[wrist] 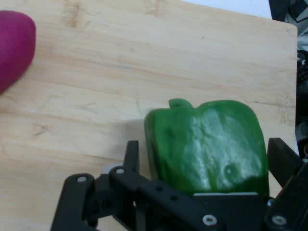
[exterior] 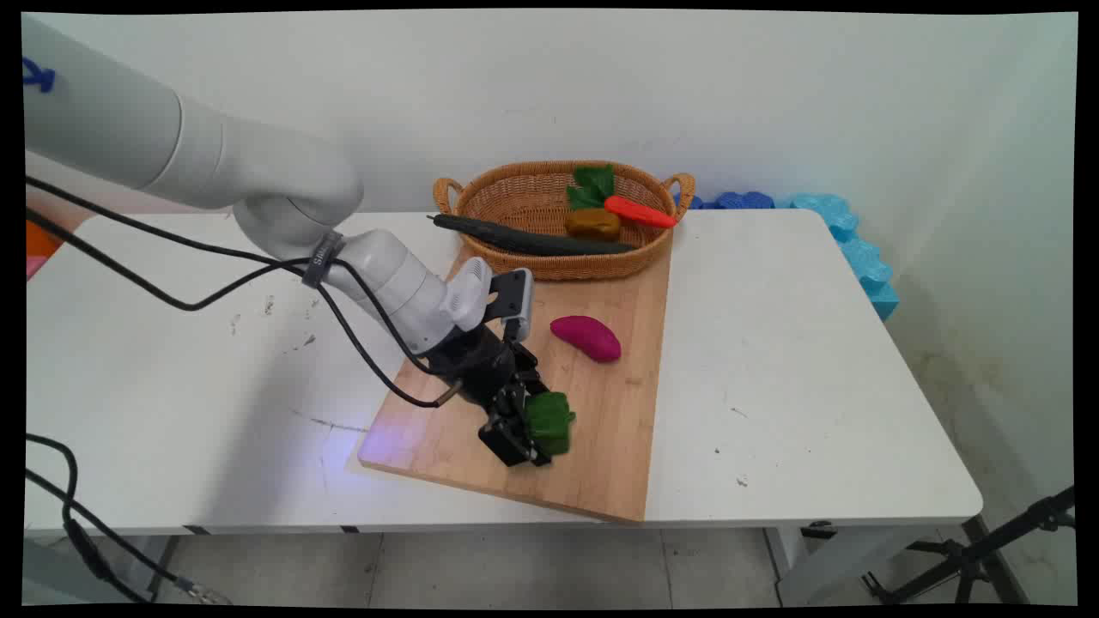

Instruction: Pick up the potato from the vegetable basket

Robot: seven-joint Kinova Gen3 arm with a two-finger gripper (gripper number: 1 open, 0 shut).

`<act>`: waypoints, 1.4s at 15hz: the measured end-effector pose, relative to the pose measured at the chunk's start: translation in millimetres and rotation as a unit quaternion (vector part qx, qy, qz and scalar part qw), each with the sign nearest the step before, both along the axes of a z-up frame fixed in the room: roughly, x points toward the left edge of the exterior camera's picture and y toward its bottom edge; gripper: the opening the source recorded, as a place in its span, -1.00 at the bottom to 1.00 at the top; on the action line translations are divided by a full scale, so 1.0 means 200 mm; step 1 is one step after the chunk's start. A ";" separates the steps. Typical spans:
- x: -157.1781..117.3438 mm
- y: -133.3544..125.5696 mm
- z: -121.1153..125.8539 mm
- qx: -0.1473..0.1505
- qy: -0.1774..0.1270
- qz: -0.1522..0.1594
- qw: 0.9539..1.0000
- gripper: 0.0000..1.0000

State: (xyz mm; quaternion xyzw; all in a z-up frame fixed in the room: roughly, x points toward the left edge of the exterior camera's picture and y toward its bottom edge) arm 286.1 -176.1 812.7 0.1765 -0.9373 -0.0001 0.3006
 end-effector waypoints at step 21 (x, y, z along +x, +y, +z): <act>0.15 -0.43 0.47 -0.068 0.013 0.059 0.996 1.00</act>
